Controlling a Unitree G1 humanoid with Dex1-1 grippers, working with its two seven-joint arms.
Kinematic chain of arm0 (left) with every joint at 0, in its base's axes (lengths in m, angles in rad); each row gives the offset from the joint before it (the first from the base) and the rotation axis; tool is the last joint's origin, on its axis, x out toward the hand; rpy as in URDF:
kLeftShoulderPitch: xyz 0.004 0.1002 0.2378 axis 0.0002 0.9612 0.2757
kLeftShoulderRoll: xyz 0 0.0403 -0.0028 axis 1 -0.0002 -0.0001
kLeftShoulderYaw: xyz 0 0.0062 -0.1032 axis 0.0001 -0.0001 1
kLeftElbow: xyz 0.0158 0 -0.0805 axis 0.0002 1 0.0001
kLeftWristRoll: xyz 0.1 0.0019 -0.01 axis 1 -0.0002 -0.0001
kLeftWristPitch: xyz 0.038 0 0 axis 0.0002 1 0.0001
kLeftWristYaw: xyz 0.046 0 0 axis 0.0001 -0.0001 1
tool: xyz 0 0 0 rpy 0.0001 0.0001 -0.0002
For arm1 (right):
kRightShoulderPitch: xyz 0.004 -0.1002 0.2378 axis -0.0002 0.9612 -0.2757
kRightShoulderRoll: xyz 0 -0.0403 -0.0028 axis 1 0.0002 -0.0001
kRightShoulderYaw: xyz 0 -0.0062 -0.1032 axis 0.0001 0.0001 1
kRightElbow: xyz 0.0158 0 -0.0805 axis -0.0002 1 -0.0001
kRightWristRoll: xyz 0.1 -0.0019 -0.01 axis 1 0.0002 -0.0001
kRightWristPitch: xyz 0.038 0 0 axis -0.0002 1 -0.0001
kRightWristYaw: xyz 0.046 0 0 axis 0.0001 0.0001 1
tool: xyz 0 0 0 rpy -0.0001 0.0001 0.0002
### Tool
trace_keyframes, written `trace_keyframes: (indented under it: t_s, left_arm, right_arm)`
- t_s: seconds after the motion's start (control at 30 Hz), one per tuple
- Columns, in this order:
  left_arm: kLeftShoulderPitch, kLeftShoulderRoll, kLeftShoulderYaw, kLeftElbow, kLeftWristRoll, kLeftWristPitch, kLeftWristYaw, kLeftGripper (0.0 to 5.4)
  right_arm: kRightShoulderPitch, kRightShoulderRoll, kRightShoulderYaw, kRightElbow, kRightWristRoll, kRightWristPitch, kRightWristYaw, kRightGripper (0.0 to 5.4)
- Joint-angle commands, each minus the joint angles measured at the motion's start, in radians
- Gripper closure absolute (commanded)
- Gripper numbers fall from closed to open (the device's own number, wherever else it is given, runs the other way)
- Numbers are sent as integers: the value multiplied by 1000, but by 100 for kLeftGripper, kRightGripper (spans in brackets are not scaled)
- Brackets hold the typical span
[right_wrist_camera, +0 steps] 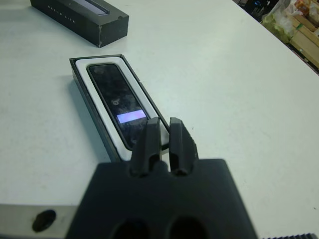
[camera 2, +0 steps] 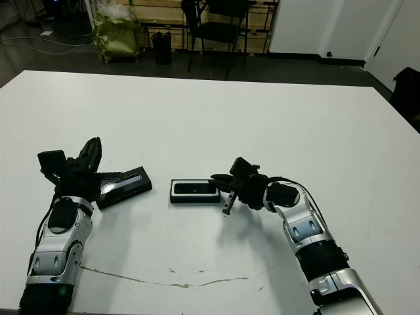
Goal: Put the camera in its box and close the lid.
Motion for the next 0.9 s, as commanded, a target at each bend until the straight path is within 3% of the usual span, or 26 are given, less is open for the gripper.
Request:
trace_keyframes:
  t_s: [0.03,0.2,0.37,0.47,0.53,0.7,0.9]
  left_arm:
    - [3,-2,6,13,-9,14,-3,540]
    - [4,3,2,11,-2,13,0,540]
    - [4,1,3,14,-5,4,-2,540]
    - [3,3,3,13,-4,5,-2,540]
    - [1,5,5,16,-6,2,-5,540]
    - [-4,12,9,24,-7,-15,-13,540]
    - [-2,53,17,2,11,-19,-39,540]
  right_arm:
    - [17,-39,14,36,-34,19,9,537]
    - [16,-52,10,103,-29,-58,23,537]
    - [30,-38,-62,77,41,-61,-3,537]
    - [16,5,-178,72,203,-78,33,537]
    - [1,19,-235,61,269,-83,32,537]
    - [-8,-5,-338,-81,331,-43,-58,537]
    - [11,-47,-404,-79,383,-4,-46,537]
